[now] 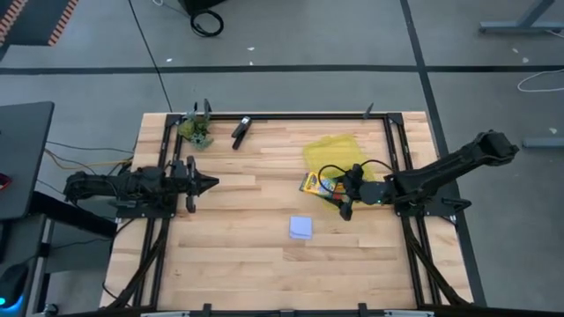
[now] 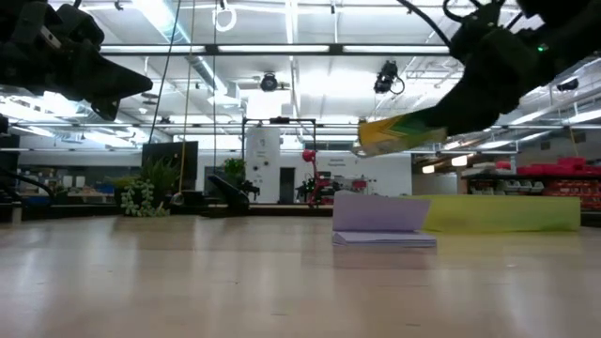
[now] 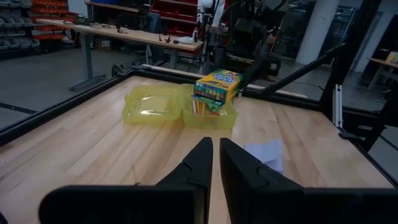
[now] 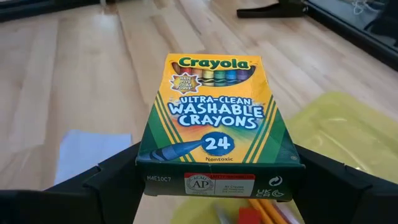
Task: Pack school essentials
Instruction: Put the yellow crayon box into the yellow supply box
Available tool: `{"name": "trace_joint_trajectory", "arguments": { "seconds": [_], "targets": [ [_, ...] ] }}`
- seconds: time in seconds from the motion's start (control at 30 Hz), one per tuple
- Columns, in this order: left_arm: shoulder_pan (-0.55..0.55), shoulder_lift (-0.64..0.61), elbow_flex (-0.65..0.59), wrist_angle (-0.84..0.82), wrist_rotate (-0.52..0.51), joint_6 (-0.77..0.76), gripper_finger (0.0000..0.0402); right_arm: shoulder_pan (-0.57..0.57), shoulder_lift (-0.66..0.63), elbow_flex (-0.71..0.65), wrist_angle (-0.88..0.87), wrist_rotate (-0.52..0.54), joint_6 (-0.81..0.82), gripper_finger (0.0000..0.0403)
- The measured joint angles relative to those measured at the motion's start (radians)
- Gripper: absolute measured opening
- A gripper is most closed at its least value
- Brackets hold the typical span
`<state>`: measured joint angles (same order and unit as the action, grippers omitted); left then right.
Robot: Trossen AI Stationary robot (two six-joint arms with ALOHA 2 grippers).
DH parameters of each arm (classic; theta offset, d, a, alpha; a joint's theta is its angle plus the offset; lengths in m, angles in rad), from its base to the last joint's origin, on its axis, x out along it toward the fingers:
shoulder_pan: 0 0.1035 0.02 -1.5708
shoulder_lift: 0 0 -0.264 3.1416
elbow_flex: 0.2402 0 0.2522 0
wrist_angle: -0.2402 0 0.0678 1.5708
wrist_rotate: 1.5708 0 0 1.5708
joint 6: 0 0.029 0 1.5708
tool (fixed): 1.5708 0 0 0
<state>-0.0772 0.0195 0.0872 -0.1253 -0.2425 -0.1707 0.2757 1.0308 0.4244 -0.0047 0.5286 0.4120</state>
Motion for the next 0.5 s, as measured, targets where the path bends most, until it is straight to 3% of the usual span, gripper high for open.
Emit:
{"name": "trace_joint_trajectory", "arguments": {
  "seconds": [0.5],
  "targets": [
    [0.000,0.000,0.000,-0.001,0.000,0.000,0.0032,0.048,-0.174,-0.093,-0.122,0.073,0.081,0.0349]
  ]
}}
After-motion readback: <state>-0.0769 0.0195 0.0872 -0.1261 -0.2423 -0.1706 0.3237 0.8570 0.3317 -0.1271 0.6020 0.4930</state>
